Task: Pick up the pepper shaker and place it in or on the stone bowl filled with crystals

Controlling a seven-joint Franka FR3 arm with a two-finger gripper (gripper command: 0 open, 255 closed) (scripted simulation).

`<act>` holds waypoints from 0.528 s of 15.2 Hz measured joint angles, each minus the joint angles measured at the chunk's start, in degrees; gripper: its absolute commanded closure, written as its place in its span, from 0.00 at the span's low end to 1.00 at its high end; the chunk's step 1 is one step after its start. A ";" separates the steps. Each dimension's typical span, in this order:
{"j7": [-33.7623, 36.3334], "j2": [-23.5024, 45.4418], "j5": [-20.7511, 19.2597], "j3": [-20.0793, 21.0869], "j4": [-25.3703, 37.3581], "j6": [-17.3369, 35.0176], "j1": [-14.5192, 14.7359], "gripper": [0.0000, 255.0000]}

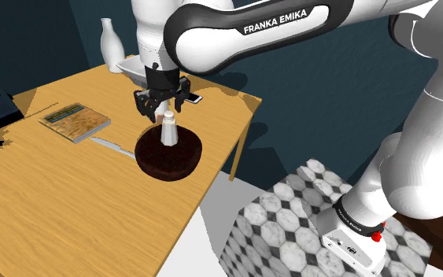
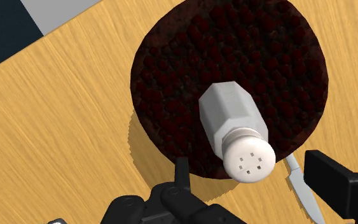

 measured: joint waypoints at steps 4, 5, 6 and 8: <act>0.00 0.00 0.00 0.00 0.00 0.00 0.00 0.00; -0.07 -0.30 0.20 0.11 0.62 -0.89 0.08 0.00; -0.34 -0.87 0.51 0.19 1.21 -1.96 0.06 0.00; -0.62 -1.76 1.02 0.46 3.19 -4.74 0.27 0.00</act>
